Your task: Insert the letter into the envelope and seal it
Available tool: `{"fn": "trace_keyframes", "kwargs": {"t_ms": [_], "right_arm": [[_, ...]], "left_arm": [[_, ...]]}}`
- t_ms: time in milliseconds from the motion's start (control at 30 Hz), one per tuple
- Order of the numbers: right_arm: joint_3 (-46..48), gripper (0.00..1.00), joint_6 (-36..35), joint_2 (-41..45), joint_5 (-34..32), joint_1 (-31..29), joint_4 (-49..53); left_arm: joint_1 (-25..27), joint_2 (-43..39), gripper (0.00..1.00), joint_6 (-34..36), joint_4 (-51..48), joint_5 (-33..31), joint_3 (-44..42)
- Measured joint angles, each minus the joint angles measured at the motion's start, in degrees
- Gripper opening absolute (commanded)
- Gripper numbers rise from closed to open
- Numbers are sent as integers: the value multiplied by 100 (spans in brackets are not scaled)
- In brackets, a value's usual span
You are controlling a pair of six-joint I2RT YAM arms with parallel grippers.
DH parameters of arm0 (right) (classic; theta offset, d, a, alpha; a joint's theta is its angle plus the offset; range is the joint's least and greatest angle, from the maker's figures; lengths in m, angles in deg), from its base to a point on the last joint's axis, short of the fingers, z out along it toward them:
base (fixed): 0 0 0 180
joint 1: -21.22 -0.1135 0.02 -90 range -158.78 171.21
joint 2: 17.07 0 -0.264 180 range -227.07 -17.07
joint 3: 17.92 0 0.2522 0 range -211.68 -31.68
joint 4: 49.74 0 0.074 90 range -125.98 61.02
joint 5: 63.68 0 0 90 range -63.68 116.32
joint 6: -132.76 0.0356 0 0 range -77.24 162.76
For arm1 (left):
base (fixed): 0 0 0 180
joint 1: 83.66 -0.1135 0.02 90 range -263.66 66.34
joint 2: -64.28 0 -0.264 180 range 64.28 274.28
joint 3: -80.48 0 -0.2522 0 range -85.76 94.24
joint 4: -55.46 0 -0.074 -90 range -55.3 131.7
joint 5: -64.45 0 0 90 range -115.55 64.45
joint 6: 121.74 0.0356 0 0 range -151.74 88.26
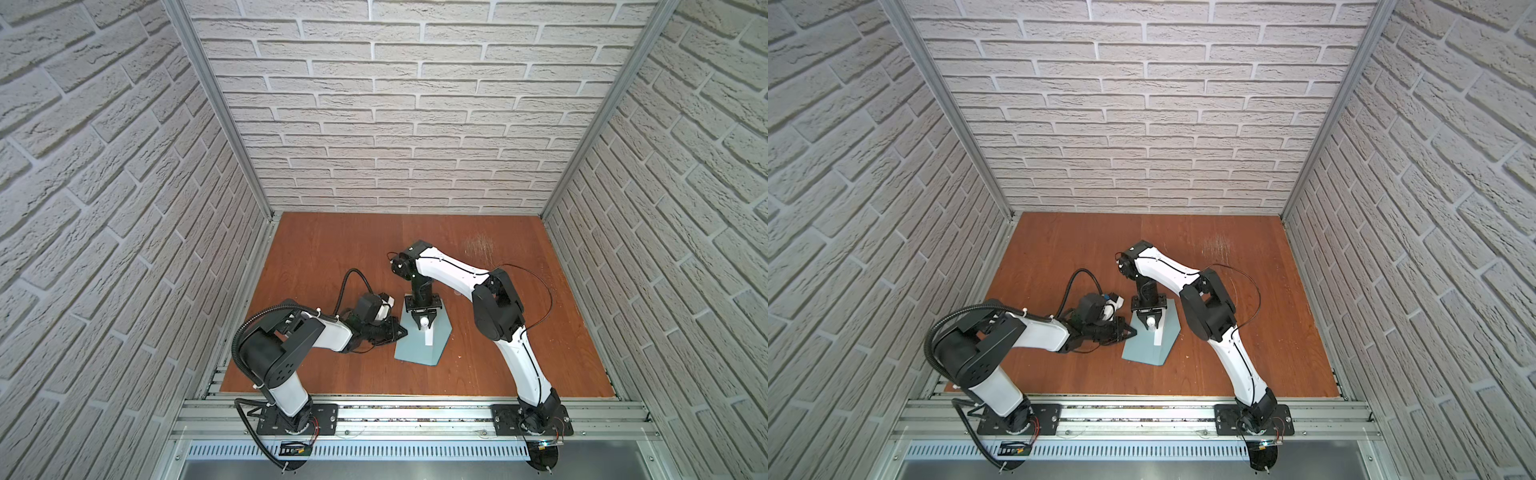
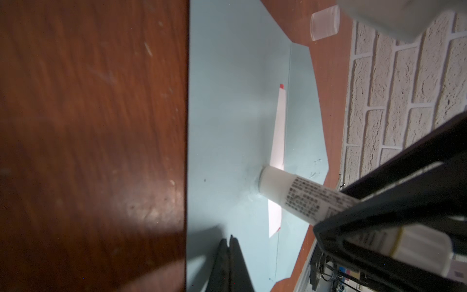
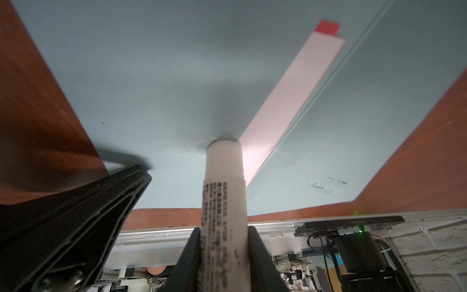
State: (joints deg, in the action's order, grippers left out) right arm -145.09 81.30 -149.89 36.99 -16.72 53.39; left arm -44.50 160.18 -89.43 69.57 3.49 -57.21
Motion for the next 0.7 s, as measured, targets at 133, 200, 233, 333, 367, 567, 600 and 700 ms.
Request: {"fn": "trace_keyframes", "kwargs": {"t_ms": [133,200,233,333,367,567,600,700], "right_arm": [[66,5,0,138,-227,0,-61],[79,5,2,232,-352,4,-129],[90,5,2,299,-411,7,-146],[96,5,2,535,-481,7,-153],[96,5,2,634,-485,4,-153],[59,5,0,739,-339,-52,-199],[33,5,-2,695,-302,-70,-199],[-63,5,-20,494,-181,-133,-254]], "left_arm": [[0,0,0,2,-4,-2,9],[0,0,0,4,-11,-4,15],[0,0,0,4,-26,-4,22],[0,0,0,4,-50,-4,33],[0,0,0,4,-55,-4,35],[0,0,0,7,-92,-2,55],[0,0,0,7,-94,-2,55],[0,0,0,7,-107,0,61]]}}
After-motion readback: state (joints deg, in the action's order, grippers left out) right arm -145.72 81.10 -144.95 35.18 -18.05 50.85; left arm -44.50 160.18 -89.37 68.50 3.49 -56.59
